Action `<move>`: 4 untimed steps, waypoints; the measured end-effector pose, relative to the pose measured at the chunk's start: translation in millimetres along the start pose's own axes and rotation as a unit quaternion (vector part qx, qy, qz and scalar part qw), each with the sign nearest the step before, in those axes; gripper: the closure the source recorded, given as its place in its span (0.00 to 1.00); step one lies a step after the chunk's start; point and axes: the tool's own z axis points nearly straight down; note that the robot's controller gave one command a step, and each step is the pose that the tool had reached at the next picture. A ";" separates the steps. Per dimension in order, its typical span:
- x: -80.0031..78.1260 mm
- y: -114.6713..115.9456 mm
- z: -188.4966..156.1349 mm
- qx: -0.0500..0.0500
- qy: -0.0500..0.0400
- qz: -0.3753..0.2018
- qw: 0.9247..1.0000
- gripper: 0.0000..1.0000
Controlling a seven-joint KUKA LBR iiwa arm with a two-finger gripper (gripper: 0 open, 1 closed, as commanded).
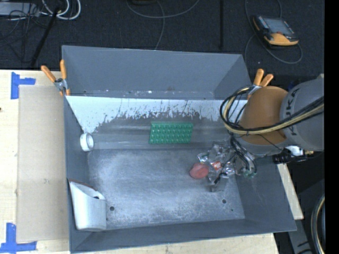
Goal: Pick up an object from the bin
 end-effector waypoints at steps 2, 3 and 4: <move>-0.3 1.3 -0.3 0.000 0.000 -0.004 1.000 1.00; -1.9 1.6 -52.1 0.000 -0.002 -0.006 1.000 1.00; -2.7 1.9 -59.2 0.000 -0.001 -0.008 1.000 1.00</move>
Offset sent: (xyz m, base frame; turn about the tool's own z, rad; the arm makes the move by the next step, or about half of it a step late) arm 0.0000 0.0000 0.0000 0.0000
